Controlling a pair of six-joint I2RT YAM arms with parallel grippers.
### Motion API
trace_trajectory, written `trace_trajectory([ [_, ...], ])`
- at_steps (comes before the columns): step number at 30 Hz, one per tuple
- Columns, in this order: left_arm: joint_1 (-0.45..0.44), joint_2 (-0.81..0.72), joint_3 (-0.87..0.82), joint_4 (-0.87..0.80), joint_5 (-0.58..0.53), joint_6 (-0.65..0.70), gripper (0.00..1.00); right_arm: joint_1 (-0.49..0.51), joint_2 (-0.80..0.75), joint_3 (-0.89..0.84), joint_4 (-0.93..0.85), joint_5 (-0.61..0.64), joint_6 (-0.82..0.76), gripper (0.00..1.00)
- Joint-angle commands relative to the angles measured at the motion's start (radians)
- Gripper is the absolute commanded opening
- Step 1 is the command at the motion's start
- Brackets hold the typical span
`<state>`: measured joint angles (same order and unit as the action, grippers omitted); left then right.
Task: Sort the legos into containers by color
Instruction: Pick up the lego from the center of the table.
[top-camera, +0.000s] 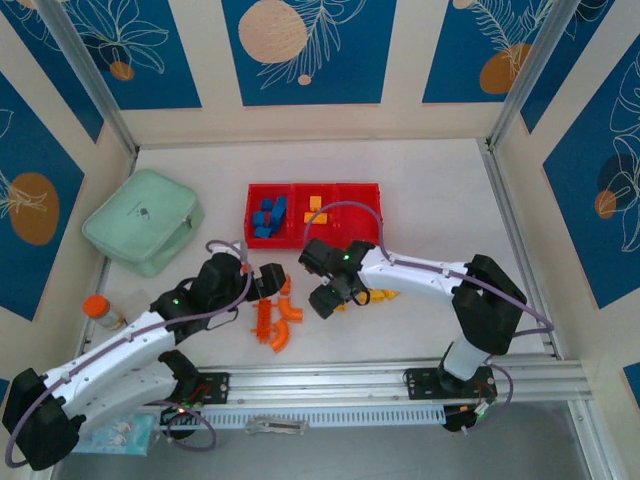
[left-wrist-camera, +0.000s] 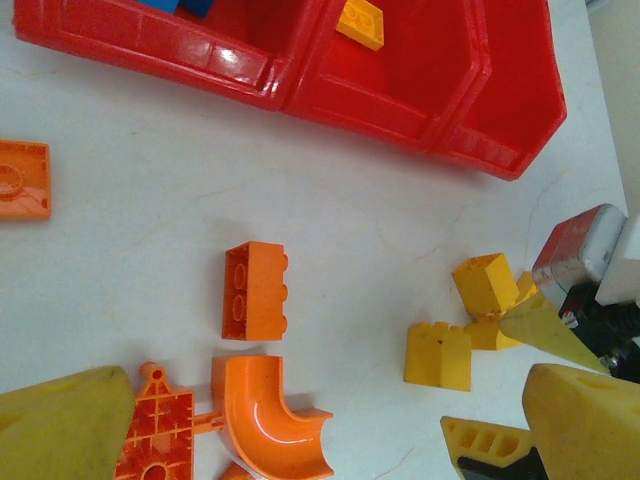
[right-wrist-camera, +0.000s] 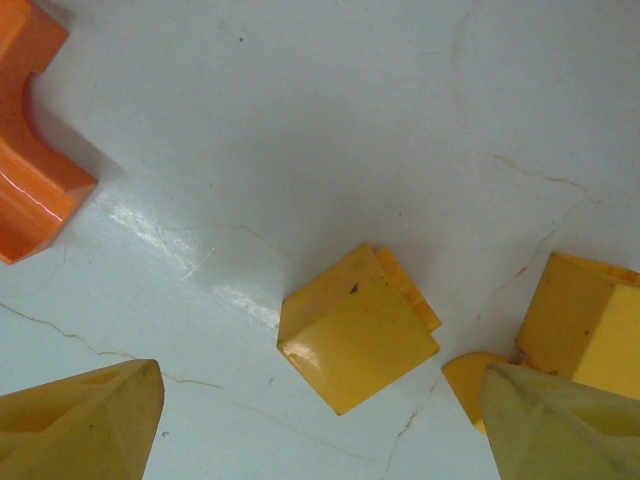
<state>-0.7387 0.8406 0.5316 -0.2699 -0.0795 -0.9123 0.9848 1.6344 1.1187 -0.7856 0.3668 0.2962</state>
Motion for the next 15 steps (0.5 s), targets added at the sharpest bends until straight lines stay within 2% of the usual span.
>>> trace_trajectory([
  [1,-0.013,-0.018,-0.016,0.018,-0.048,-0.026,0.99,0.017,0.034,-0.017,0.019,0.026,0.008,0.84],
  [10,-0.013,-0.011,-0.019,0.019,-0.057,-0.023,0.99,0.008,0.138,0.004,0.018,0.124,0.012,0.84],
  [15,-0.013,-0.008,-0.021,0.020,-0.060,-0.022,0.99,-0.003,0.163,0.002,0.041,0.107,0.002,0.76],
])
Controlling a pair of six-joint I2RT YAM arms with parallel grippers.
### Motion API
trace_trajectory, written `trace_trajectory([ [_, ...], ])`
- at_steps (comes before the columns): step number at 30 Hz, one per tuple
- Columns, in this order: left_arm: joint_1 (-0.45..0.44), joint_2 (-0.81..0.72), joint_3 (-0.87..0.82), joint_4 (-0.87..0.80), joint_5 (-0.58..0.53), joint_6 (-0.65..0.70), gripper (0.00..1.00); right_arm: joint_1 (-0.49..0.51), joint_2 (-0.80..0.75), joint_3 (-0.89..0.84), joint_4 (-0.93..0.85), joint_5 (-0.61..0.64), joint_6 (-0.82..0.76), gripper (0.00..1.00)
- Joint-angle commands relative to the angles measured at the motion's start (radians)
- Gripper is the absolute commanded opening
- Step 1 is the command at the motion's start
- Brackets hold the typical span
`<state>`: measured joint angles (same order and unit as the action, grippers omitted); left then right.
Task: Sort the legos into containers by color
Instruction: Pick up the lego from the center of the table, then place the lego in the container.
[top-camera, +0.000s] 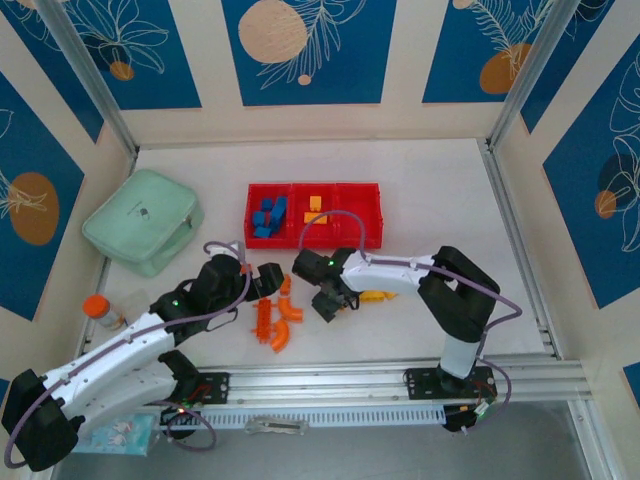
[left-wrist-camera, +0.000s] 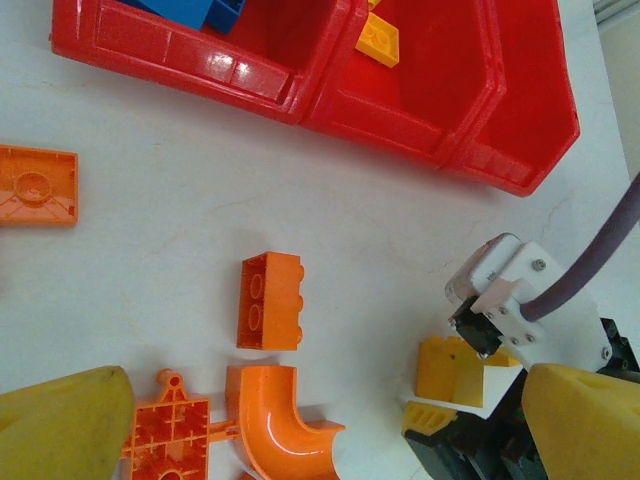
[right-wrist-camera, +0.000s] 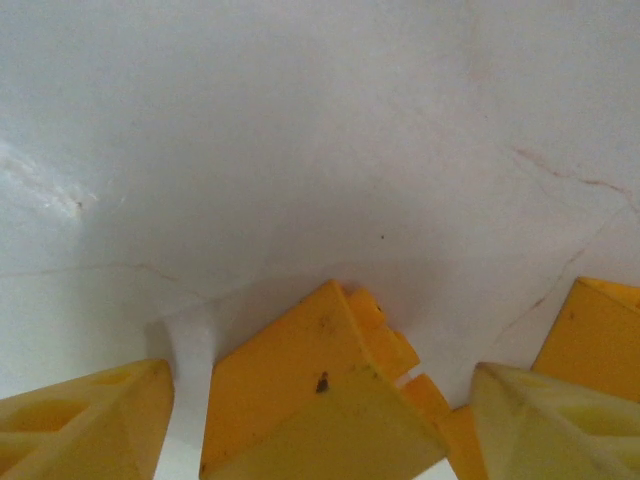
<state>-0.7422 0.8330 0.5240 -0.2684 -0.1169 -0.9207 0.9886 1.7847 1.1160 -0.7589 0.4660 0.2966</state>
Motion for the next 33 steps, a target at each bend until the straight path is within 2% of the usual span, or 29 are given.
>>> trace_trajectory([
  [1,-0.009,0.000,-0.013,0.019,-0.023,-0.013,0.99,-0.009,0.015,0.004,0.018,0.003,0.002,0.73],
  [12,-0.009,0.012,-0.007,0.029,-0.018,-0.008,0.99,-0.013,-0.010,0.007,0.019,-0.018,0.001,0.55],
  [18,-0.008,-0.004,0.007,0.021,-0.036,0.013,0.99,-0.020,-0.060,0.056,-0.021,-0.023,0.013,0.54],
  [24,0.012,-0.017,0.065,-0.043,-0.073,0.070,0.99,-0.067,-0.055,0.183,-0.040,0.006,0.022,0.54],
  [33,0.129,0.013,0.121,-0.052,0.007,0.131,0.99,-0.193,0.114,0.444,0.054,0.042,0.001,0.54],
])
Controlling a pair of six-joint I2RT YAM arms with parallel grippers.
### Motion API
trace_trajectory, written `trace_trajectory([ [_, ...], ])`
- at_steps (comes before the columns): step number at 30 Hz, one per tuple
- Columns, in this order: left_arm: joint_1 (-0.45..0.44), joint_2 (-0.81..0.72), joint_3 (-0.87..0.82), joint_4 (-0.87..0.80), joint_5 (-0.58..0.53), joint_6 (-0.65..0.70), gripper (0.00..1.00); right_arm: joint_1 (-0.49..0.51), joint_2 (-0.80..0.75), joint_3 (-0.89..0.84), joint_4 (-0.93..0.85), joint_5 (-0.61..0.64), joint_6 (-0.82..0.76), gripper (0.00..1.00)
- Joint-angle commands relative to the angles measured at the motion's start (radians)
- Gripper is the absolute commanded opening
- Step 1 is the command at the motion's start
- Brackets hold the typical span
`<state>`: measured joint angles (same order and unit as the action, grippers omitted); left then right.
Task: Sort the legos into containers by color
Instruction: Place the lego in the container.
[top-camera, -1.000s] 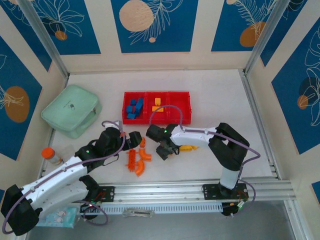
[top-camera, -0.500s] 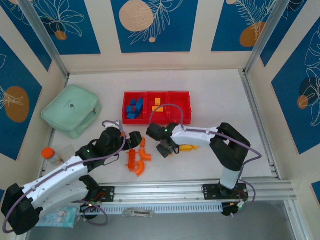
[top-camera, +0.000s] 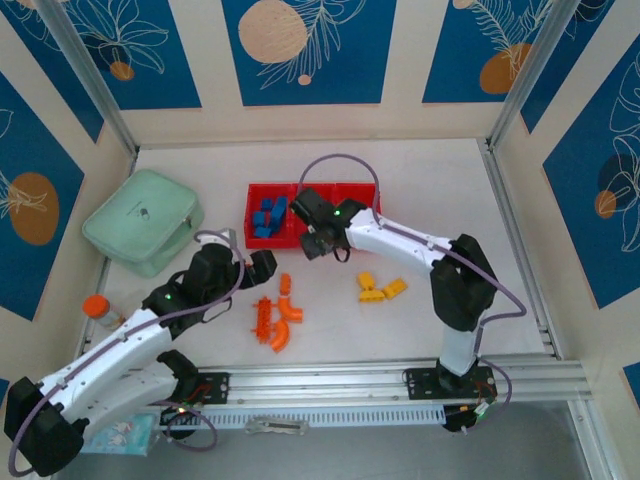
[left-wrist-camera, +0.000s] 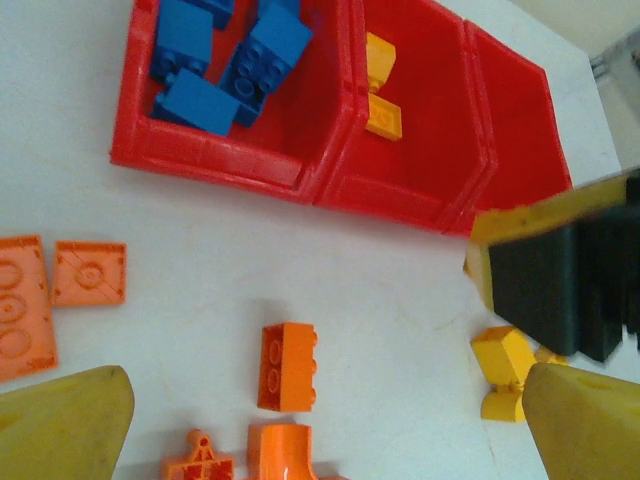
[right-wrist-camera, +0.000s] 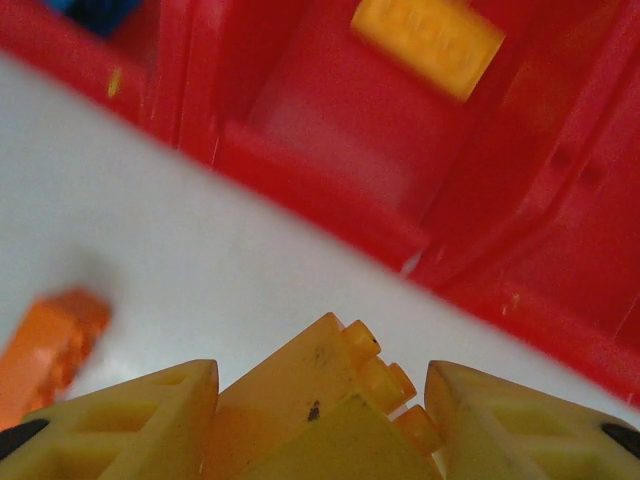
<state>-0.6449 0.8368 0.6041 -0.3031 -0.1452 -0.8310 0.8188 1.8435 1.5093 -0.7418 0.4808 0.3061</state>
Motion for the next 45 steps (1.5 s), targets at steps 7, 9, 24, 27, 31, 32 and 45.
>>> trace_trajectory([
  [7,0.128,0.057,0.075,-0.007,0.119,0.070,0.99,-0.100,0.248,0.286,0.057,0.056,-0.048,0.54],
  [9,0.147,0.067,0.079,-0.004,0.136,0.073,0.99,-0.114,0.301,0.348,0.055,0.062,-0.059,0.56],
  [24,0.162,0.061,0.097,-0.040,0.188,0.092,0.99,-0.114,0.135,0.277,0.017,-0.015,-0.009,0.78],
  [27,0.139,0.061,0.059,0.011,0.215,0.061,0.99,-0.108,0.016,0.132,0.012,-0.035,0.034,0.79],
  [31,0.077,0.084,0.043,0.037,0.199,0.046,0.99,-0.107,-0.118,-0.040,-0.019,-0.035,0.089,0.80],
  [32,0.059,0.088,0.038,0.045,0.190,0.041,0.99,-0.107,-0.146,-0.075,-0.028,-0.030,0.105,0.80],
  [45,-0.115,0.138,-0.055,0.229,0.115,-0.046,0.99,-0.120,-0.299,-0.446,0.006,-0.108,0.257,0.81],
])
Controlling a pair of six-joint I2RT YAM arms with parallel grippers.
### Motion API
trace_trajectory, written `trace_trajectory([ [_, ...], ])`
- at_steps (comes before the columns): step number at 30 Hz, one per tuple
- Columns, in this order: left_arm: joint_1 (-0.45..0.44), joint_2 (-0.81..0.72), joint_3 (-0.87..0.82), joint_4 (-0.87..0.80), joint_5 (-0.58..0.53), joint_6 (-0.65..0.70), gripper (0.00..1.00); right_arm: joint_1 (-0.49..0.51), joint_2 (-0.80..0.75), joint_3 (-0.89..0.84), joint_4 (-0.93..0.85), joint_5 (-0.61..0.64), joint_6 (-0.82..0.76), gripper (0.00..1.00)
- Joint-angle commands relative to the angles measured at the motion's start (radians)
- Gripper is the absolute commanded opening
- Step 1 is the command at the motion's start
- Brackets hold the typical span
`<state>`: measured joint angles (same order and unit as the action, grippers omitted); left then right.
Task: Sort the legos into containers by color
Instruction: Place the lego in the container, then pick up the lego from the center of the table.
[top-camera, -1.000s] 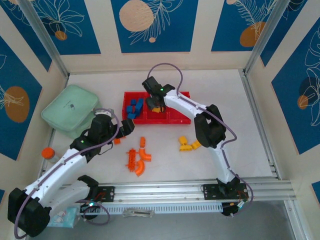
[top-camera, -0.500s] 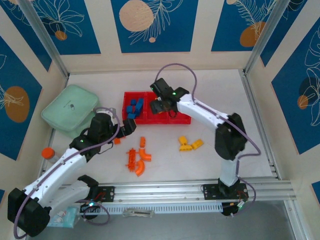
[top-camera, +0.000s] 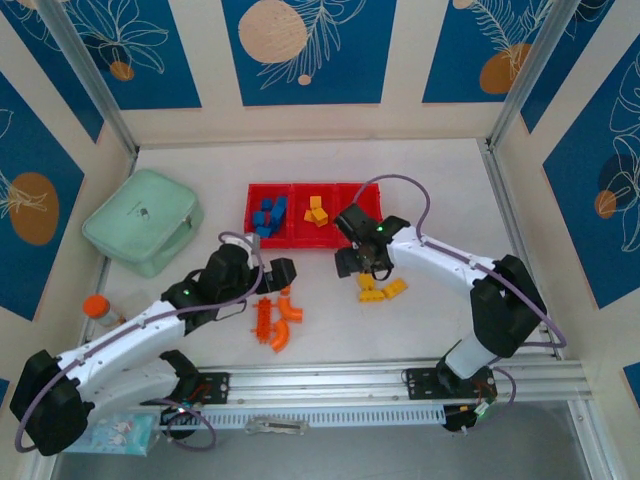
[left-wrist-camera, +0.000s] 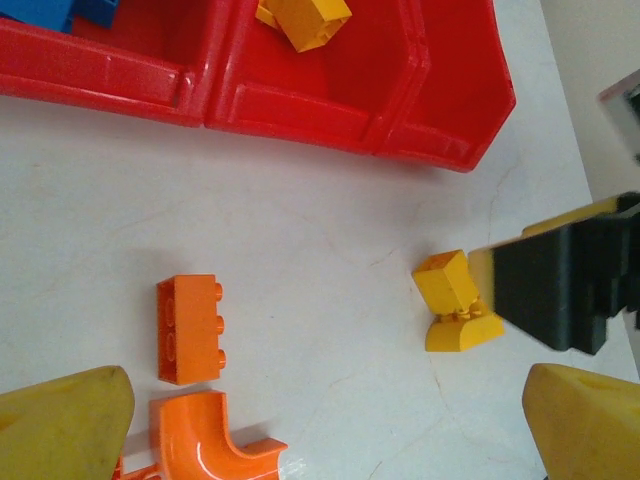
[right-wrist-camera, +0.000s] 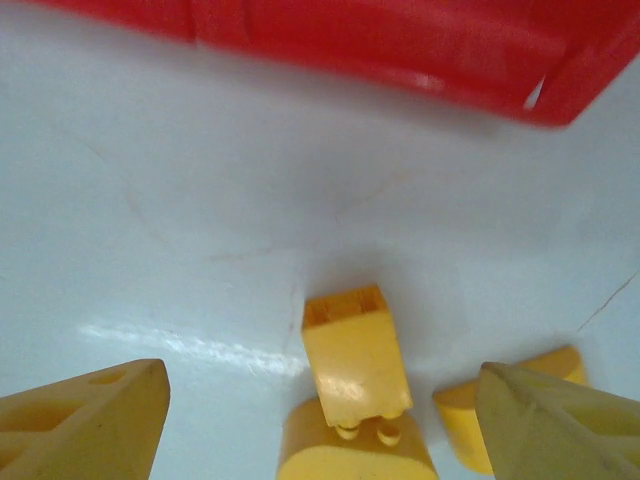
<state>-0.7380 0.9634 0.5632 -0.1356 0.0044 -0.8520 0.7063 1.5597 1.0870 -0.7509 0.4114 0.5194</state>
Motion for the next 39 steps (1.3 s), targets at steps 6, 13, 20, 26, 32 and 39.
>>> trace_trajectory([
  [6,-0.050,0.034,-0.016,0.086,-0.055,-0.038,0.99,-0.022,0.045,-0.041,0.050,-0.043,0.024,0.80],
  [13,-0.058,0.038,-0.016,0.082,-0.067,-0.039,0.99,-0.036,0.124,-0.040,0.079,-0.042,-0.003,0.73],
  [20,-0.058,0.044,-0.013,0.083,-0.076,-0.030,0.99,-0.056,0.180,-0.039,0.101,-0.030,-0.029,0.62],
  [26,-0.058,0.046,-0.008,0.076,-0.086,-0.025,0.99,-0.057,0.182,-0.039,0.115,-0.044,-0.045,0.50],
  [32,-0.058,0.050,-0.016,0.093,-0.080,-0.039,0.99,-0.051,0.139,-0.027,0.097,-0.048,-0.062,0.37],
  [39,-0.046,0.034,0.004,0.069,-0.090,-0.014,0.99,-0.008,0.072,0.079,0.041,-0.026,-0.089,0.34],
])
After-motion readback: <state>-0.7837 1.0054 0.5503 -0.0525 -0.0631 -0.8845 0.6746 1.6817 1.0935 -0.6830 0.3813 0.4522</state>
